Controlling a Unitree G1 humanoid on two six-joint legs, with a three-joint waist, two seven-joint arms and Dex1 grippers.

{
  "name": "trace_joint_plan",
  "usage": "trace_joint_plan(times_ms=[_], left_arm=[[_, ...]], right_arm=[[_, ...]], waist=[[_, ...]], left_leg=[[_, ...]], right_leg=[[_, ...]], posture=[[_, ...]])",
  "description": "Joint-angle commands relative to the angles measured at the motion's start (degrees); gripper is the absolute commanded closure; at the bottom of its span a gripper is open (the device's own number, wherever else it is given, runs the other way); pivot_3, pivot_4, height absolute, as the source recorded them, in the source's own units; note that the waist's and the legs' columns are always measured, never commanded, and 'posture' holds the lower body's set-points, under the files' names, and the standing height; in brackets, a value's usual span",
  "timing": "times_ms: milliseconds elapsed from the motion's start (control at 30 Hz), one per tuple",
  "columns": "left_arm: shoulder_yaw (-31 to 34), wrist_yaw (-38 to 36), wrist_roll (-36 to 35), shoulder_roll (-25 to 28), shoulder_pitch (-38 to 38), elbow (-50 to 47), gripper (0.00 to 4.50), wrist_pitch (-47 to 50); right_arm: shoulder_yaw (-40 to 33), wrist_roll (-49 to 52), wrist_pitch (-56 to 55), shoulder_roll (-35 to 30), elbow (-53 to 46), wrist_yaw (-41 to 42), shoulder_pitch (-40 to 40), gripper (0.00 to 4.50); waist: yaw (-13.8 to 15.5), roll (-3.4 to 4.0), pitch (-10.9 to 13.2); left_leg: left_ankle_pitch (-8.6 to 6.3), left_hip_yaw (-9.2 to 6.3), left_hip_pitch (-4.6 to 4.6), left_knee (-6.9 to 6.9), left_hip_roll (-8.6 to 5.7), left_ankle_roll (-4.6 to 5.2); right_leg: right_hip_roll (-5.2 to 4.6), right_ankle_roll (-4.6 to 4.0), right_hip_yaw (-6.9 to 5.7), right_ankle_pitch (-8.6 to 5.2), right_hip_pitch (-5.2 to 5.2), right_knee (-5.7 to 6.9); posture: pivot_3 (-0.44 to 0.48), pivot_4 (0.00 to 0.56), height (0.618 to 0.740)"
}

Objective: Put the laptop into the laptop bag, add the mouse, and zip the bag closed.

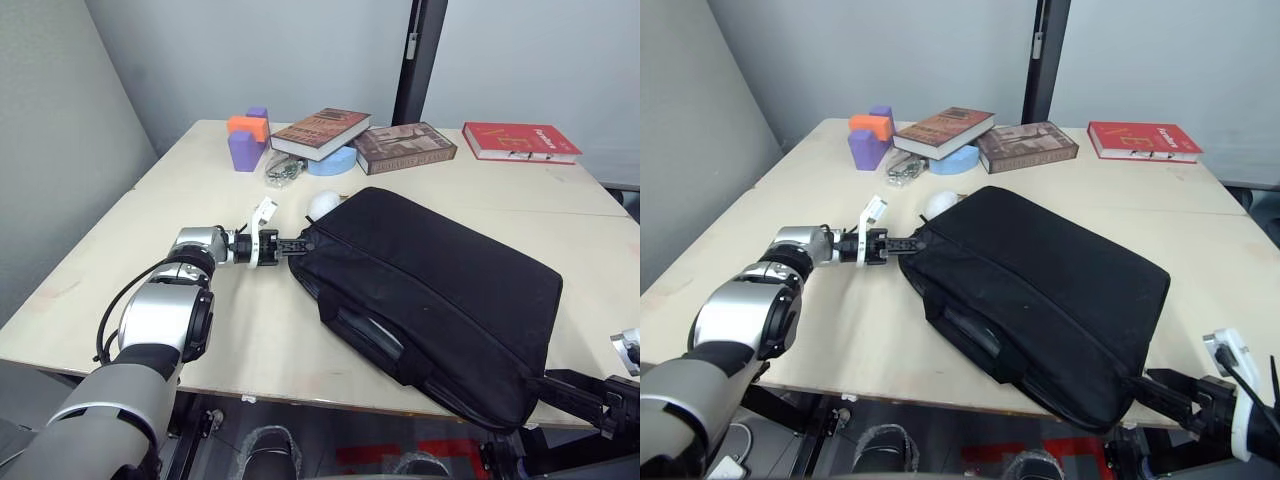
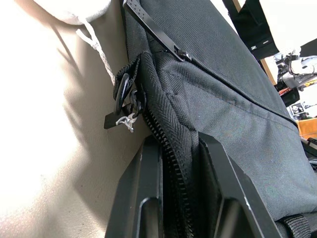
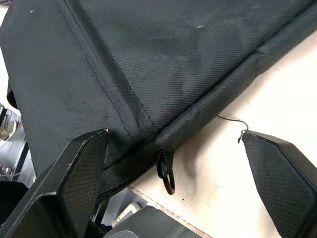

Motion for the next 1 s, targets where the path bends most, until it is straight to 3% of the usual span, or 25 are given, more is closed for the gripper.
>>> trace_joint_plan(times_ms=[33,400,567,700,867,1000], left_arm=[[1.55,-1.36,-0.66,1.62,-0.32,-2.31,3.68,-0.28],[1.84,-5.31,-1.5,5.74,1.28,-4.89,3.68,1.61],[1.04,-9.15,-3.13,8.8,4.89,-12.17,3.68,6.42],[0.56,-10.07,-7.34,11.81,13.92,-29.89,3.68,15.34],[6.48,-4.3,-15.28,15.6,28.16,-52.45,3.68,26.52],[13.35,3.02,-22.25,14.09,35.6,-67.56,3.68,35.42]], right_arm=[[2.97,0.95,0.48,0.44,-0.94,-0.47,-1.7,0.73],[8.0,-1.44,-0.97,-3.74,1.45,-1.12,-13.62,4.47],[15.41,-4.2,0.55,-5.02,1.32,-5.45,-26.32,4.47],[22.77,-10.31,-0.08,-6.44,4.99,-7.99,-36.42,4.47],[31.71,-17.95,2.53,-6.44,14.1,-11.15,-50.27,4.47],[35.49,-19.06,3.15,-6.43,15.72,-8.56,-56.29,4.47]], waist=[[-0.11,0.0,0.0],[-0.67,0.01,0.02],[-1.62,0.07,0.05],[-1.76,0.1,0.07],[-2.27,0.08,0.08],[-2.18,0.06,0.09]], left_leg=[[0.0,-0.01,0.01,-0.01,0.01,0.0],[0.0,0.0,0.0,-0.02,0.0,0.0],[0.01,0.01,-0.01,-0.07,0.03,-0.01],[0.01,0.03,-0.07,-0.22,0.01,-0.03],[-0.03,0.06,-0.11,-0.31,0.03,-0.08],[-0.03,0.04,-0.15,-0.28,0.08,-0.09]], right_leg=[[0.01,0.0,-0.01,0.0,0.0,0.0],[0.01,-0.01,0.0,0.01,0.0,-0.02],[0.04,-0.01,-0.01,0.02,-0.04,-0.01],[0.04,-0.02,-0.03,0.02,-0.09,-0.13],[0.06,-0.07,-0.08,-0.01,-0.15,-0.17],[0.08,-0.09,-0.12,-0.02,-0.18,-0.12]], posture=[[0.0,0.15,0.73],[0.0,0.15,0.73],[0.0,0.15,0.73],[0.0,0.15,0.73],[0.0,0.15,0.73],[0.0,0.15,0.73]])
